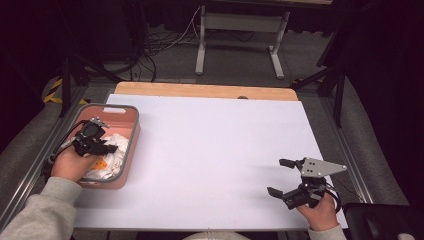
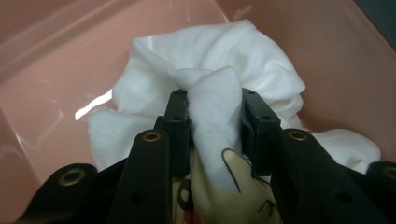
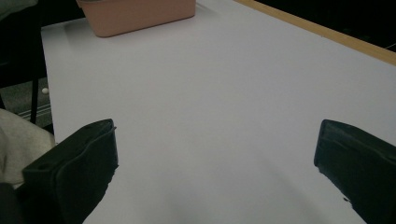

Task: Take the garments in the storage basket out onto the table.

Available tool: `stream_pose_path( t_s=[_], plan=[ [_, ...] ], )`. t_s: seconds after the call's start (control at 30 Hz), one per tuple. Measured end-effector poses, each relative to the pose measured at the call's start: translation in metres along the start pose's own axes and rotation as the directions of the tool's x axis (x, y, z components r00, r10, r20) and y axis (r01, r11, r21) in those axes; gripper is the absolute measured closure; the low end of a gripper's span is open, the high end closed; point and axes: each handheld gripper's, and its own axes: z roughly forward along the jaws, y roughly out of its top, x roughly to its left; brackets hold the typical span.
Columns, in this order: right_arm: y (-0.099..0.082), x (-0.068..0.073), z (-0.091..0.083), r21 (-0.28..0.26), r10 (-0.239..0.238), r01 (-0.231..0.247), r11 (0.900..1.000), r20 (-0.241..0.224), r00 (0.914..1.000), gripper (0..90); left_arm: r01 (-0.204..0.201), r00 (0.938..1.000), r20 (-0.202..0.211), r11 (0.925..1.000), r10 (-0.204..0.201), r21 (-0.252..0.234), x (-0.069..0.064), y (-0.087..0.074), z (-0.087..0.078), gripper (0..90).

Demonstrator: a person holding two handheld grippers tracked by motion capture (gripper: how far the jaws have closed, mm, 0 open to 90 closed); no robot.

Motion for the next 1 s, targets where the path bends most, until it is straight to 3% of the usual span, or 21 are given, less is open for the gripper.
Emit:
stream_pose_path(
  t_s=[0.13,0.3,0.57,0.83,1.0],
  plan=[
    [0.000,0.000,0.000,-0.001,-0.001,0.001,1.0000,0.000,1.0000,0.0,0.011,0.9998,-0.015,0.9983,-0.012,-0.058,0.000,-0.001,-0.010,68.2],
    [0.000,0.000,-0.001,-0.003,-0.001,0.001,1.0000,0.000,1.0000,0.0,0.026,0.9994,-0.020,0.9905,-0.029,-0.135,0.000,-0.001,-0.024,68.3],
    [0.000,0.001,0.000,-0.003,-0.004,0.004,1.0000,-0.001,1.0000,0.0,0.028,0.9992,-0.022,0.9664,-0.035,-0.256,0.000,0.001,-0.050,68.3],
    [0.000,0.001,0.000,-0.003,-0.004,0.004,1.0000,0.000,1.0000,0.0,0.022,0.9990,-0.029,0.9476,-0.033,-0.319,-0.003,0.004,-0.067,68.3],
    [0.000,0.001,-0.001,-0.005,-0.004,0.004,1.0000,-0.001,1.0000,0.0,0.008,0.9991,-0.036,0.9398,-0.022,-0.342,-0.006,0.008,-0.078,68.3]
  ],
)
